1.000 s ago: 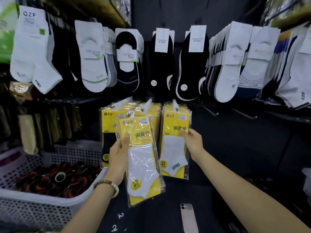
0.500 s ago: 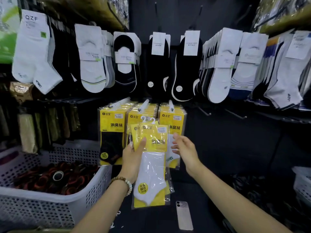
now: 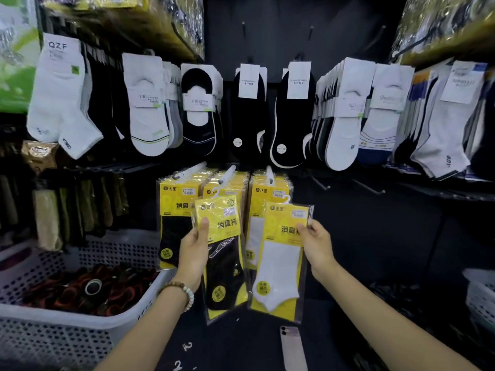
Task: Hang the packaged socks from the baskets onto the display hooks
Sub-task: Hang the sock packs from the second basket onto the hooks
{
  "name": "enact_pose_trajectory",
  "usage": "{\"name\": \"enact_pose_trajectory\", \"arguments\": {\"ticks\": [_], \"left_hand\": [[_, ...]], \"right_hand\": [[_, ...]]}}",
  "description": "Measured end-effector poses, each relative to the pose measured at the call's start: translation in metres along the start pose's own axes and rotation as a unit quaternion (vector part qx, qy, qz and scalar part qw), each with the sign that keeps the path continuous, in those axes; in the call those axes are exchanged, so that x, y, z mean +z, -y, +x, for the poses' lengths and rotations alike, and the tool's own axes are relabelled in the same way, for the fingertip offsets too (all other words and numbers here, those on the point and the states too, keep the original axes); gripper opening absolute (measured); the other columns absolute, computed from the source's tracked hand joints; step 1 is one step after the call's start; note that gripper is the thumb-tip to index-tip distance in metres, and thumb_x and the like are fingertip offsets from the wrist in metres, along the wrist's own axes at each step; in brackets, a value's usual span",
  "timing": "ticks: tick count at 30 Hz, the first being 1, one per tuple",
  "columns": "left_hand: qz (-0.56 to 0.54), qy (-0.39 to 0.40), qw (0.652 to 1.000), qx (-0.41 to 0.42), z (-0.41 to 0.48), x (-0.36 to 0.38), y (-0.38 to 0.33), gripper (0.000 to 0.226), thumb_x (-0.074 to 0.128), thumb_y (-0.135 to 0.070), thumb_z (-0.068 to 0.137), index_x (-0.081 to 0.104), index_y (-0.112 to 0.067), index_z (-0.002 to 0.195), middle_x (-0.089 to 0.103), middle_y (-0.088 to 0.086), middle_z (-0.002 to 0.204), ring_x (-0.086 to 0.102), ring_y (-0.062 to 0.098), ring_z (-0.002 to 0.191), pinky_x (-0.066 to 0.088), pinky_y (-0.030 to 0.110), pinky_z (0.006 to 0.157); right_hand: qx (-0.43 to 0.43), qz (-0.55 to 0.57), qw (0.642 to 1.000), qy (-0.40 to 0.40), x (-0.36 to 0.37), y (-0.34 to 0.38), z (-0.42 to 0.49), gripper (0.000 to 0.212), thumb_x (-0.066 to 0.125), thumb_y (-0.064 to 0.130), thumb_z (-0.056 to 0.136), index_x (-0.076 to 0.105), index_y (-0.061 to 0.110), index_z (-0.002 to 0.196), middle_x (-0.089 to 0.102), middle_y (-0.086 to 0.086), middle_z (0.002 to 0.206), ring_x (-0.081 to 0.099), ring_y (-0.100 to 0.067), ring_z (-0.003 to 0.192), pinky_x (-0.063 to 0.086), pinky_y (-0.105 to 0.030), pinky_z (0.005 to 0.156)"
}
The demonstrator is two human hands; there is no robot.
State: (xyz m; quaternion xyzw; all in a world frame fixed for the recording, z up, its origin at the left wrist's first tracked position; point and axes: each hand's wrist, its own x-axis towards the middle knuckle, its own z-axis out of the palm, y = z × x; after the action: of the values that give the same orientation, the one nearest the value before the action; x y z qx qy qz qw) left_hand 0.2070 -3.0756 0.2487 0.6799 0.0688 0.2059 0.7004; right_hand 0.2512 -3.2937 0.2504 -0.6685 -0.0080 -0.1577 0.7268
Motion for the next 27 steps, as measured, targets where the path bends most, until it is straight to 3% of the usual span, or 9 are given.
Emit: {"name": "enact_pose_trajectory", "arguments": {"ticks": [5,8,11,13,15,18,22,24,27], "left_hand": [[0.007,-0.024,1.000,-0.002,0.013,-0.015,0.000,0.032,0.040,-0.048,0.095,0.031,-0.034,0.068,0.027,-0.018,0.068,0.030,-0.005,0.057,0.029,0.021,0.091],[0.005,-0.029,0.999,0.011,0.019,-0.020,0.005,0.030,0.040,-0.051,0.094,0.033,-0.035,0.070,0.031,-0.019,0.070,0.034,-0.007,0.058,0.029,0.023,0.089],[-0.005,-0.025,1.000,0.019,0.025,-0.023,0.013,0.035,0.039,-0.052,0.093,0.060,-0.026,0.104,0.052,-0.017,0.109,0.049,0.001,0.099,0.028,0.026,0.092],[0.001,-0.025,1.000,0.015,0.025,-0.022,0.014,0.055,0.038,-0.052,0.094,0.048,-0.016,0.135,0.049,-0.013,0.129,0.044,0.008,0.123,0.026,0.028,0.100],[0.003,-0.023,1.000,0.013,0.027,-0.020,0.014,0.059,0.038,-0.052,0.094,0.041,-0.016,0.141,0.055,-0.009,0.126,0.048,0.009,0.120,0.026,0.029,0.102],[-0.005,-0.020,1.000,0.004,0.027,-0.014,0.014,0.059,0.039,-0.051,0.094,0.039,-0.016,0.142,0.042,-0.002,0.146,0.037,0.015,0.134,0.026,0.030,0.104],[-0.011,-0.014,1.000,0.001,0.023,-0.005,0.013,0.059,0.040,-0.052,0.094,0.042,-0.016,0.140,0.045,-0.003,0.142,0.042,0.010,0.123,0.028,0.029,0.101],[-0.009,-0.007,1.000,0.004,0.021,0.002,0.013,0.059,0.040,-0.052,0.094,0.043,-0.016,0.139,0.054,-0.008,0.126,0.044,0.000,0.103,0.029,0.022,0.092],[-0.007,0.013,1.000,0.000,0.017,0.018,0.013,0.054,0.039,-0.050,0.095,0.045,-0.018,0.137,0.053,-0.015,0.117,0.040,0.000,0.104,0.028,0.022,0.092]], "right_hand": [[-0.069,-0.031,0.997,0.011,0.013,0.021,0.031,0.010,0.051,0.012,0.097,0.060,0.015,0.096,0.069,0.001,0.088,0.066,-0.007,0.077,0.053,-0.019,0.063],[-0.073,-0.065,0.995,0.030,0.028,0.022,0.044,0.014,0.051,0.011,0.096,0.059,0.018,0.088,0.069,-0.009,0.091,0.067,-0.020,0.082,0.054,-0.038,0.076],[-0.053,-0.089,0.994,0.024,0.037,0.015,0.056,0.011,0.050,0.011,0.096,0.060,0.009,0.092,0.067,-0.023,0.102,0.066,-0.035,0.088,0.053,-0.046,0.081],[-0.039,-0.090,0.995,0.014,0.041,0.008,0.063,0.011,0.052,0.013,0.096,0.062,0.007,0.097,0.067,-0.021,0.104,0.066,-0.031,0.091,0.053,-0.044,0.083],[-0.020,-0.085,0.996,-0.016,0.042,0.000,0.068,0.010,0.059,0.018,0.093,0.063,0.009,0.096,0.069,-0.013,0.102,0.066,-0.025,0.090,0.055,-0.038,0.080],[0.043,-0.091,0.990,-0.099,0.036,-0.015,0.069,0.022,0.073,0.026,0.083,0.060,0.009,0.089,0.067,-0.009,0.093,0.062,-0.021,0.082,0.053,-0.033,0.075],[0.079,-0.104,0.982,-0.140,0.020,-0.031,0.054,0.025,0.072,0.027,0.083,0.056,0.010,0.092,0.064,-0.013,0.101,0.063,-0.029,0.093,0.054,-0.041,0.084],[0.050,-0.078,0.989,-0.115,0.015,-0.033,0.043,0.024,0.070,0.029,0.085,0.055,0.010,0.092,0.063,-0.012,0.100,0.063,-0.028,0.095,0.054,-0.043,0.087],[0.017,-0.055,0.998,-0.034,0.017,-0.021,0.024,0.023,0.062,0.035,0.089,0.058,0.013,0.096,0.064,-0.008,0.097,0.063,-0.018,0.084,0.056,-0.033,0.078]]}}
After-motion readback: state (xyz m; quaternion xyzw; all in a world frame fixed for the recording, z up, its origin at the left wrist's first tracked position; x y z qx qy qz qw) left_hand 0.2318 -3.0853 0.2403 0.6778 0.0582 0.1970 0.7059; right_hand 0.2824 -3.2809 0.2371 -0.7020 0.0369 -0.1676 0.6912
